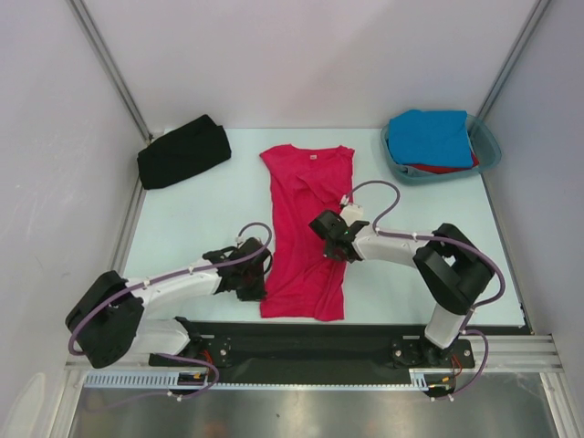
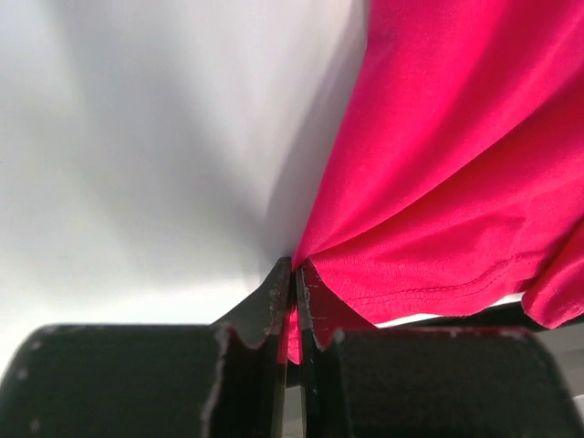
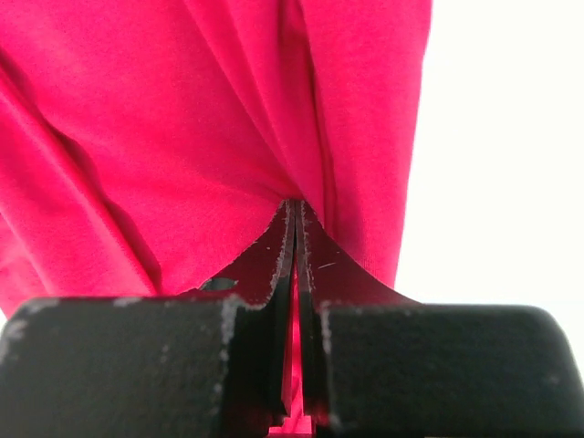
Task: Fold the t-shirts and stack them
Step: Fold the tshirt
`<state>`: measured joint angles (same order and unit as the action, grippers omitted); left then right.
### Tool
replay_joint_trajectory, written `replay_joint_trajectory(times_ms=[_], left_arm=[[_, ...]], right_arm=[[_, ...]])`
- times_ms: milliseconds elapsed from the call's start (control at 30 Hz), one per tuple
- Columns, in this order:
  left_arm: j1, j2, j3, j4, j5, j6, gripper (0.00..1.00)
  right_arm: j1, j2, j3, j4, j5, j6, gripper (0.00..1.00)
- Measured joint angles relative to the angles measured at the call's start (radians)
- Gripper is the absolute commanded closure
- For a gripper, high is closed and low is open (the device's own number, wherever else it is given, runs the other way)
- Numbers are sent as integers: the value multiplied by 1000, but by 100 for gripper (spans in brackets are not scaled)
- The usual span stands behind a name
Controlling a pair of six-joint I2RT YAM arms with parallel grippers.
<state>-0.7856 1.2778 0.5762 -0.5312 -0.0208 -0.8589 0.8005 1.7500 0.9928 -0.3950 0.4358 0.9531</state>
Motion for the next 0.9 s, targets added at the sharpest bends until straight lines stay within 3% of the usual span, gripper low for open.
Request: replay_joint_trajectory(times_ms=[200,467,533,567,600,667,733,800,900], left_arm=[[-50,-3,-1,-2,47,32,89],[-106,-9,25,-82,54,80,86],[-111,-9,51,-117,42,95,76],[-112,-10,65,-129,35,104,62],[-112,-10,77,-136,29,114,55],[-113,-15,94,-140,22,128,38],[-114,-20,109,-145,20,137,30],[-114,-22,127,-148,13,146,23],[-114,-19,158,-146,-4,159,21]], right_arm=[[33,-31,-11,-77,34,18,99],[50,-103,-18,-251,6,-94,94],[50,-156,-18,-307,-1,-114,85],[50,-183,-18,-325,-4,-120,74],[50,-220,-18,-344,-10,-126,65],[50,-294,-16,-375,-17,-140,57],[50,-354,-13,-410,-20,-144,48],[50,-390,-10,-440,-26,-140,48],[50,-415,-28,-465,-63,-121,48]])
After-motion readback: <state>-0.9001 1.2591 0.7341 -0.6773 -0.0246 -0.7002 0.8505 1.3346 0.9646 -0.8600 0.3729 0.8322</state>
